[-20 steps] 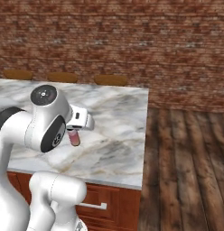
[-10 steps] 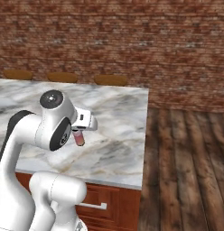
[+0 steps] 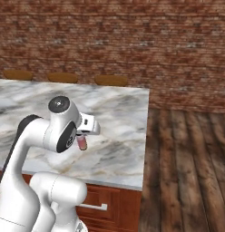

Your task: Move the drinks to the dining counter.

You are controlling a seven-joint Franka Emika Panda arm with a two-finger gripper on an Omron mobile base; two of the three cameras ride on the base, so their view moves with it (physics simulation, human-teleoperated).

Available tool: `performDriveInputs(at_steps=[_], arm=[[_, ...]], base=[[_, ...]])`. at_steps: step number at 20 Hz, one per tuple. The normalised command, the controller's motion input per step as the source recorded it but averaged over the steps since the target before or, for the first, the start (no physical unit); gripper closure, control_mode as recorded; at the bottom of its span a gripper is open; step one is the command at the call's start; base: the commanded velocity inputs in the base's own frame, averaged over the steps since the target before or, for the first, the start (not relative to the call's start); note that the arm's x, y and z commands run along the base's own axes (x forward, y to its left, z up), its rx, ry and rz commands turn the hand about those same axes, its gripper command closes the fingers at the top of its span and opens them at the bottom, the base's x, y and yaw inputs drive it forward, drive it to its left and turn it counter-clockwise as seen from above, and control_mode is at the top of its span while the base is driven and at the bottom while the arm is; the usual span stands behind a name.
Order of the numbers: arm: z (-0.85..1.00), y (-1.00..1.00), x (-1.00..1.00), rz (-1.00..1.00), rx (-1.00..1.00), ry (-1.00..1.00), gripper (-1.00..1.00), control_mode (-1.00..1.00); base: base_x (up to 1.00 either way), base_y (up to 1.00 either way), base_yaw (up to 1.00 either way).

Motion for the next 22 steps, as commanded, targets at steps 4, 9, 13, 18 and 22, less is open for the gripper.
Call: performDriveInputs(at_steps=[4,9,13,18,22], arm=[[-0.26,0.0,0.17,0.0,0.0,0.03,1.0,-1.0],[-0.16,0.0,0.11,0.0,0.0,0.01,1.0,-1.0],[-0.15,0.0,0.1,0.0,0.0,0.0,1.0,-1.0],[-0.17,0.0,0.11,0.0,0.0,0.0,1.0,-1.0],[-0.18,0.0,0.15,0.0,0.0,0.0,1.0,-1.0]], base=[[0.0,0.0,0.0],[0.0,0.0,0.0],[0.0,0.0,0.0],[0.0,0.0,0.0],[0.0,0.0,0.0]])
